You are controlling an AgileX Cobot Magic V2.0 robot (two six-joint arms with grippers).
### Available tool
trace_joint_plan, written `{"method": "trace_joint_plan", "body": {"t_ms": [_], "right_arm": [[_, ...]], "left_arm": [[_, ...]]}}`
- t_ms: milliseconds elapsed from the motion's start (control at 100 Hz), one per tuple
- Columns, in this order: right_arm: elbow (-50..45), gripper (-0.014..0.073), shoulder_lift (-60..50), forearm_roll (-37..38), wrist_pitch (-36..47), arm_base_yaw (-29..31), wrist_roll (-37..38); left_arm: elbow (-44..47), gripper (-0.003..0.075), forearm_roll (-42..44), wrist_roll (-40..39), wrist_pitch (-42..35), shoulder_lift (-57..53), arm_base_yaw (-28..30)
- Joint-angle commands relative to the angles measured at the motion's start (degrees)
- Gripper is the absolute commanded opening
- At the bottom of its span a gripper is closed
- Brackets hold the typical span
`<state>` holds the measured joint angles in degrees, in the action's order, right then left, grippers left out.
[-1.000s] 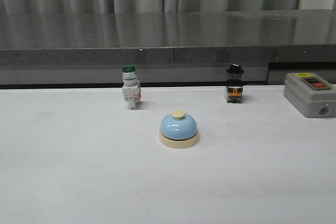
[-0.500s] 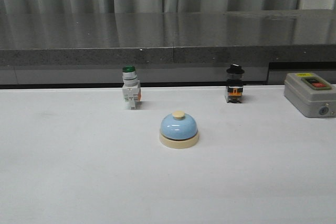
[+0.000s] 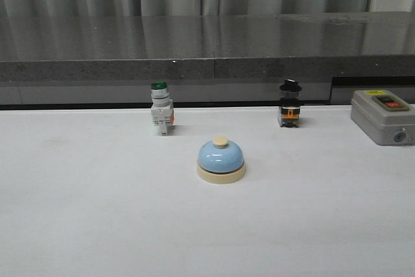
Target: Place and press bell with both arms
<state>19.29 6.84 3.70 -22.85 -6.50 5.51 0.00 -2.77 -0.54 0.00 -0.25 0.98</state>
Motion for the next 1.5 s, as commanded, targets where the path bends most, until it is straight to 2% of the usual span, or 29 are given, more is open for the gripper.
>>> {"method": "trace_joint_plan", "body": {"t_ms": [0, 160, 330, 810, 1110, 1490], "right_arm": [[7.02, -0.0060, 5.59, -0.30, -2.66, -0.10, -0.18], [16.82, -0.0060, 14.70, -1.37, -11.69, -0.10, -0.18], [23.73, -0.0060, 22.90, -4.49, -16.78, -0.10, -0.18], [26.81, -0.0060, 35.19, -8.43, -17.38, -0.34, -0.87], [31.49, -0.0060, 46.78, -13.80, -17.94, -0.41, -8.49], [40.53, -0.0060, 64.08, -13.99, -17.88, -10.45, -11.22]], "left_arm": [[2.44, -0.0020, -0.58, -0.58, -4.32, -1.77, 0.13], [2.44, -0.0020, -0.58, -0.58, -4.32, -1.77, 0.13], [2.44, -0.0020, -0.58, -0.58, -4.32, -1.77, 0.13], [2.44, -0.0020, -0.58, -0.58, -4.32, -1.77, 0.13], [2.44, -0.0020, -0.58, -0.58, -4.32, -1.77, 0.13], [2.44, -0.0020, -0.58, -0.58, -4.32, -1.77, 0.13]]}}
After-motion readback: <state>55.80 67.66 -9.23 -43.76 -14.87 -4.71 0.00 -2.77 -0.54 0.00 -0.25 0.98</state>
